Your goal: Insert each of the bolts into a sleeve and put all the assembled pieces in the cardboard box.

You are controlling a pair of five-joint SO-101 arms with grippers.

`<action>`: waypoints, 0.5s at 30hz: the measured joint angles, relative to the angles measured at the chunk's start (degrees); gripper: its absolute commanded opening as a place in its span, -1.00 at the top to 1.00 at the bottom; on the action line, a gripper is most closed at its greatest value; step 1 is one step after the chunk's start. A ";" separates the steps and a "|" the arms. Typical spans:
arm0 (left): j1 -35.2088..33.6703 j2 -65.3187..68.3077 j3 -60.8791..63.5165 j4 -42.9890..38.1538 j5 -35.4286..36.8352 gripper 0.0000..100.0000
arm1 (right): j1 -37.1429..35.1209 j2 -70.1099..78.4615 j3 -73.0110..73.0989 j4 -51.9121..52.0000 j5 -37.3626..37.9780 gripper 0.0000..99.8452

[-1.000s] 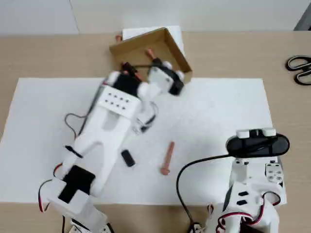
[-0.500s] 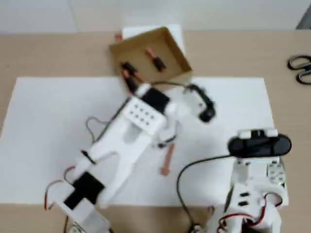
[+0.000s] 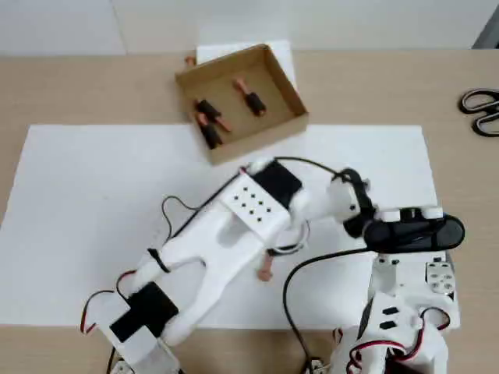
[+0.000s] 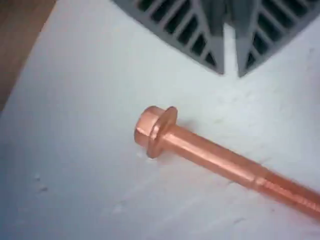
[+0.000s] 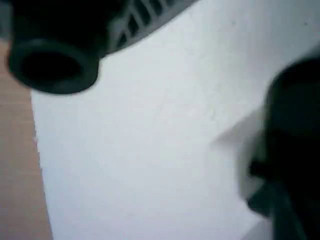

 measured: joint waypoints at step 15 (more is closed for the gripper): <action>2.37 0.00 0.00 0.00 0.00 0.65 | 0.00 0.00 0.00 0.00 0.00 0.99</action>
